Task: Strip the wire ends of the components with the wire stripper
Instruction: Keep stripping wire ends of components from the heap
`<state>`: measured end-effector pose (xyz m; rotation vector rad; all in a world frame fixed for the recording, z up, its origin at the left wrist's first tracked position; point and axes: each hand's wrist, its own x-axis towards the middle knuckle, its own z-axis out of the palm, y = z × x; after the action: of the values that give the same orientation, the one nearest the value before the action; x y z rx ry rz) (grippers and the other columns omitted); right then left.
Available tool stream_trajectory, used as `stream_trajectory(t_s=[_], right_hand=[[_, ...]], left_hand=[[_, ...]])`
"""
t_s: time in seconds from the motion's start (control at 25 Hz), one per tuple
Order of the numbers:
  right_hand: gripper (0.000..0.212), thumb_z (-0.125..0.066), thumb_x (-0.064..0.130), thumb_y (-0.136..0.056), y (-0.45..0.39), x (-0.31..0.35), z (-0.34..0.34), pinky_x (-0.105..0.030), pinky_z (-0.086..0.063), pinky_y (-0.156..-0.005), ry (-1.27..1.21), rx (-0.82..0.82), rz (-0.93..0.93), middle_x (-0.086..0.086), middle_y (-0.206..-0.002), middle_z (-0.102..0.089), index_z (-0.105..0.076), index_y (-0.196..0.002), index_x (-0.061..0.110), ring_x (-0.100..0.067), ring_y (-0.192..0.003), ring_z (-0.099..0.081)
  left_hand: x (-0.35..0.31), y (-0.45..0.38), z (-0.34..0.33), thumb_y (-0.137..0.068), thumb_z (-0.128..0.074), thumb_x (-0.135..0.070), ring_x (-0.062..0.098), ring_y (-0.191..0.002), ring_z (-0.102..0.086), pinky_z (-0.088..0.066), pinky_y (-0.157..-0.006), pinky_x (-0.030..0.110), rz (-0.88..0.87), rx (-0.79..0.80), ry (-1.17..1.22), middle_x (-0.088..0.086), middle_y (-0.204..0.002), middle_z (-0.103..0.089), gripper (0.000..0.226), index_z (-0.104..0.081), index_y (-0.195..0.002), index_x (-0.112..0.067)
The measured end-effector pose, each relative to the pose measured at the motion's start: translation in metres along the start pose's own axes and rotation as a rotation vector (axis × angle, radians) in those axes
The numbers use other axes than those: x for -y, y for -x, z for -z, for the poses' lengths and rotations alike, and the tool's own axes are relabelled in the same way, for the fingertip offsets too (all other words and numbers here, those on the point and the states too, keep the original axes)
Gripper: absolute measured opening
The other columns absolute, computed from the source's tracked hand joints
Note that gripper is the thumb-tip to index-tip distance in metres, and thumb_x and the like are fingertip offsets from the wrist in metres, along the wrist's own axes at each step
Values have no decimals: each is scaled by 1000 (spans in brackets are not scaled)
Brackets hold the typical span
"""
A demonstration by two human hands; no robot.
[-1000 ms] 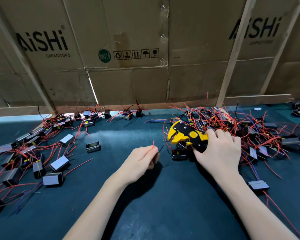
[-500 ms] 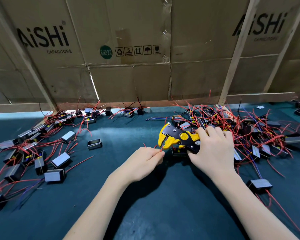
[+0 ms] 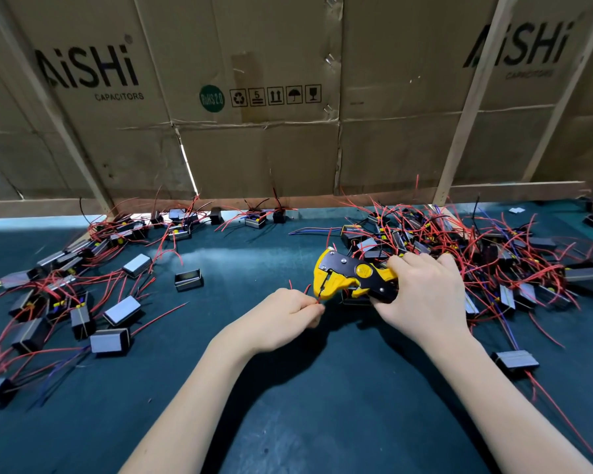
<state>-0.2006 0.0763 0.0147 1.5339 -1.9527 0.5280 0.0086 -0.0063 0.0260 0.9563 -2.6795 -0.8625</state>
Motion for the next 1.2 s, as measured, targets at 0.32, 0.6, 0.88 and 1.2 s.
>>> stream_trajectory(t_s=[0.32,0.6,0.88,1.2], right_hand=[[44,-82,55,-58,4,8,8,-26,-26,-53,-26,161,-88,-2,-55,-62,-52,-56,23,-30,-60,-64],[50,-79,57,-62,5,1,0,-37,-36,-69,-13,87,-164,-6,-77,-65,-67,-83,13,-31,-78,-64],[49,-76,58,-68,1,-16,3,-42,-44,-76,-185,-4,-430,-9,-83,-66,-67,-89,14,-35,-84,-64],[33,-74,55,-74,-3,-29,17,-30,-33,-69,-622,-39,-667,14,-66,-57,-58,-75,25,-21,-74,-51]], left_hand=[[4,0,-2,-103,-40,-25,7,-49,-34,-31,-54,22,-12,-52,40,-7,-52,-36,44,-38,-60,-18],[12,1,-4,-97,-48,-49,13,-90,-44,-43,-78,34,-68,-230,-236,-6,-86,-49,33,-63,-90,-20],[16,3,2,-77,-64,-58,23,-82,-57,-36,-64,29,209,-330,-334,-9,-74,-56,32,-52,-78,-28],[-2,-1,-3,-93,-63,-8,8,-104,-64,-51,-87,24,-9,-378,625,-5,-128,-58,47,-44,-134,-21]])
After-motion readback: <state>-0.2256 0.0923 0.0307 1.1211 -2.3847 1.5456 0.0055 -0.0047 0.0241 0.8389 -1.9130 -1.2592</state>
